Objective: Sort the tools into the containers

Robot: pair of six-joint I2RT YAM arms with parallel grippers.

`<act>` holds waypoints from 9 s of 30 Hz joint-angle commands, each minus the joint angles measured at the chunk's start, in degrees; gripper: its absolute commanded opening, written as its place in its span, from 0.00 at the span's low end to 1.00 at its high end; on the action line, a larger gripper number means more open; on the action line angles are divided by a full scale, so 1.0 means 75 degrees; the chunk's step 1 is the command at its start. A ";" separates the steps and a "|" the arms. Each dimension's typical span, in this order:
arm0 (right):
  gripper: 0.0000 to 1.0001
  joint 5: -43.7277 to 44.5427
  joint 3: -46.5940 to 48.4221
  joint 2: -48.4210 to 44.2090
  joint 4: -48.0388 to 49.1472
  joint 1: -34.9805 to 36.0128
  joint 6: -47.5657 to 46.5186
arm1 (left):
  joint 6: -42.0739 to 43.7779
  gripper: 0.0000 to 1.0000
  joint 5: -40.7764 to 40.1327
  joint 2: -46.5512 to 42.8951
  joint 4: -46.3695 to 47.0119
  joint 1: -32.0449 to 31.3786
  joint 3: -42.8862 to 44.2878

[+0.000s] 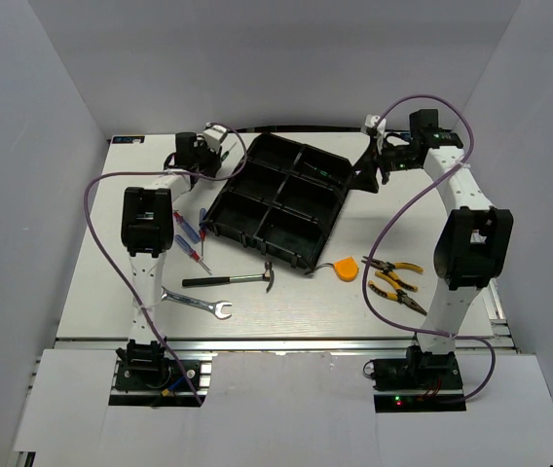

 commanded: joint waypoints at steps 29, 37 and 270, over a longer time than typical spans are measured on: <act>0.70 -0.0648 -0.2136 -0.2308 0.0681 -0.0565 0.0462 | -0.1374 0.00 0.4110 -0.2431 -0.0190 -0.1724 0.0122; 0.70 -0.0859 -0.2523 -0.2695 0.0928 -0.0916 0.0650 | -0.0952 0.00 0.3560 -0.0942 0.0091 -0.2438 0.1704; 0.64 0.5610 0.0536 0.2041 0.5674 0.1955 0.2008 | -0.7854 0.98 -0.1327 -1.1840 -0.1772 -0.0670 -0.8583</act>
